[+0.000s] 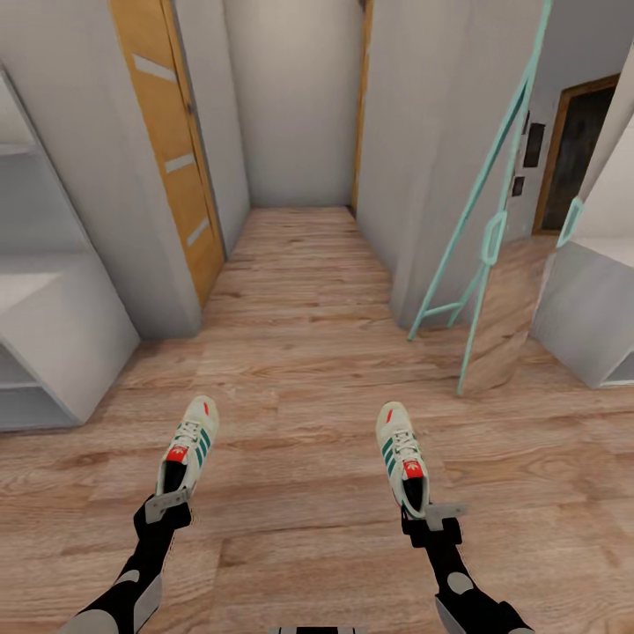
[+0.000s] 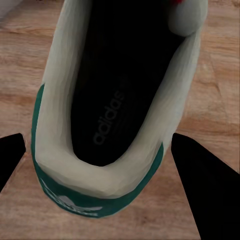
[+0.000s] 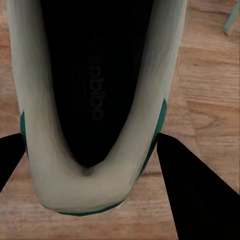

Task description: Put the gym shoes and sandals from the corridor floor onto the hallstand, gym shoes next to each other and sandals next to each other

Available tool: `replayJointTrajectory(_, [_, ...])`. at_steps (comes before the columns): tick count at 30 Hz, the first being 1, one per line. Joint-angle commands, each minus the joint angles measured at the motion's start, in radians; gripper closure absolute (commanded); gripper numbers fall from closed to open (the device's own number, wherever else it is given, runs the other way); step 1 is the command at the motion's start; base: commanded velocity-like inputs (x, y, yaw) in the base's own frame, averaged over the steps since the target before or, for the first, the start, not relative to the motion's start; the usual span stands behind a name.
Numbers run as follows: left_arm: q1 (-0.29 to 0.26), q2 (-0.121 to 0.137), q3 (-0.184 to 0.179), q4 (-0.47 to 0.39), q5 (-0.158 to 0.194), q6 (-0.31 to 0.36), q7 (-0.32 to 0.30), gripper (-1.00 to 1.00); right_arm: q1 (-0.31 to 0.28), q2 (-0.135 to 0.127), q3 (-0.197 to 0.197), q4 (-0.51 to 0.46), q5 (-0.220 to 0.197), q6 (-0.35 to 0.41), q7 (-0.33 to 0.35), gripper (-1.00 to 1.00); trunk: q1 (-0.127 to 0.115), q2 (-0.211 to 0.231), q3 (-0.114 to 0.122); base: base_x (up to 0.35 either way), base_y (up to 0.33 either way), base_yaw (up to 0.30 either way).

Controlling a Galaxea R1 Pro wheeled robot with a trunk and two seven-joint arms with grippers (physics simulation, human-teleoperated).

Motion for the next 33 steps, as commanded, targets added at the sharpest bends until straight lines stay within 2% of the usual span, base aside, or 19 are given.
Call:
replayJointTrajectory(1, [0.0, 0.0, 0.0, 0.0, 0.0, 0.0, 0.001, 1.0, 0.0, 0.0, 0.0, 0.0, 0.0, 0.0, -0.001, 1.0, 0.0, 0.0, 0.001, 0.0, 0.329, 0.0])
replayJointTrajectory(8, [0.0, 0.004, 0.001, 0.0, 0.0, 0.0, 0.001, 1.0, 0.0, 0.0, 0.0, 0.0, 0.0, 0.0, -0.001, 1.0, 0.0, 0.0, 0.008, -0.049, 0.318, 0.0])
replayJointTrajectory(25, [0.0, 0.018, 0.002, 0.0, 0.0, 0.001, 0.001, 1.0, 0.0, 0.0, 0.0, 0.0, 0.0, 0.0, -0.001, 1.0, 0.0, 0.0, 0.012, -0.245, 0.229, 0.018])
replayJointTrajectory(33, [0.0, 0.021, 0.002, 0.0, 0.0, 0.0, 0.001, 1.0, 0.0, 0.0, 0.0, 0.008, 0.0, 0.0, -0.001, 1.0, 0.0, 0.0, 0.012, -0.073, 0.26, 0.067])
